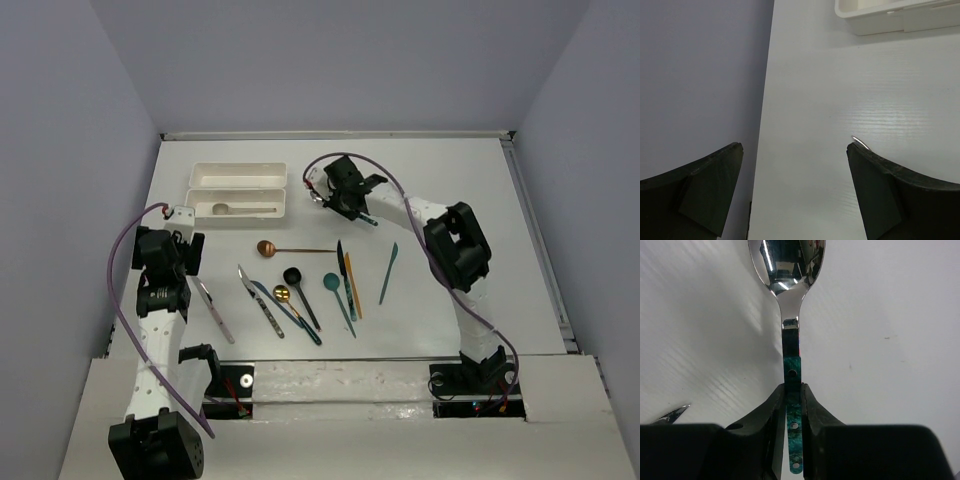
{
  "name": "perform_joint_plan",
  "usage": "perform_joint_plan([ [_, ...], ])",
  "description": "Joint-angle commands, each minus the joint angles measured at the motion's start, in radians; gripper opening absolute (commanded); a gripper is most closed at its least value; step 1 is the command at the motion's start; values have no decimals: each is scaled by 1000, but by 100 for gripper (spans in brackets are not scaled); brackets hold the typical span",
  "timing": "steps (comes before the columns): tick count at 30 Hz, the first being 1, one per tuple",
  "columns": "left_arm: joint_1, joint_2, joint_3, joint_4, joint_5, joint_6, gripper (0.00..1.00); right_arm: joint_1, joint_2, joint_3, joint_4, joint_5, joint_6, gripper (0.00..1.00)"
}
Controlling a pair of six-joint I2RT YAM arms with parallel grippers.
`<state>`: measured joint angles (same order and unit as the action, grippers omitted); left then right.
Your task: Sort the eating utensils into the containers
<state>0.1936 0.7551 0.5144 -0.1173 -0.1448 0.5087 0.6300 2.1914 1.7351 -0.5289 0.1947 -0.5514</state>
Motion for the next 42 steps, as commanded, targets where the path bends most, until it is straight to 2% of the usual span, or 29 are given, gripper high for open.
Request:
perform_joint_plan([
  [1, 7, 1, -8, 62, -6, -12, 99, 37, -221, 67, 232, -29, 96, 0],
  [5, 7, 1, -14, 100, -30, -47, 99, 161, -230, 67, 505, -52, 18, 0],
  [7, 7, -2, -22, 110, -53, -52, 99, 192, -182, 119, 549, -76, -14, 0],
  [12, 7, -10, -34, 140, -65, -58, 99, 234, 77, 439, 537, -162, -44, 0],
  [16, 6, -8, -37, 154, -68, -61, 99, 266, 212, 581, 497, -264, -56, 0],
  [20, 7, -10, -43, 159, -67, -61, 99, 289, 274, 603, 480, -302, -87, 0],
  [32, 7, -13, -43, 154, -49, -62, 99, 289, 360, 596, 422, -215, -116, 0],
  [34, 7, -13, -45, 153, -45, -62, 99, 289, 357, 595, 408, -202, -119, 13],
  [35, 7, -13, -44, 153, -44, -62, 99, 289, 344, 592, 403, -201, -120, 33],
  [38, 6, -13, -45, 151, -36, -62, 99, 298, 311, 561, 402, -163, -120, 55],
  [42, 7, -13, -44, 146, -24, -62, 99, 298, 229, 508, 392, -112, -123, 59],
])
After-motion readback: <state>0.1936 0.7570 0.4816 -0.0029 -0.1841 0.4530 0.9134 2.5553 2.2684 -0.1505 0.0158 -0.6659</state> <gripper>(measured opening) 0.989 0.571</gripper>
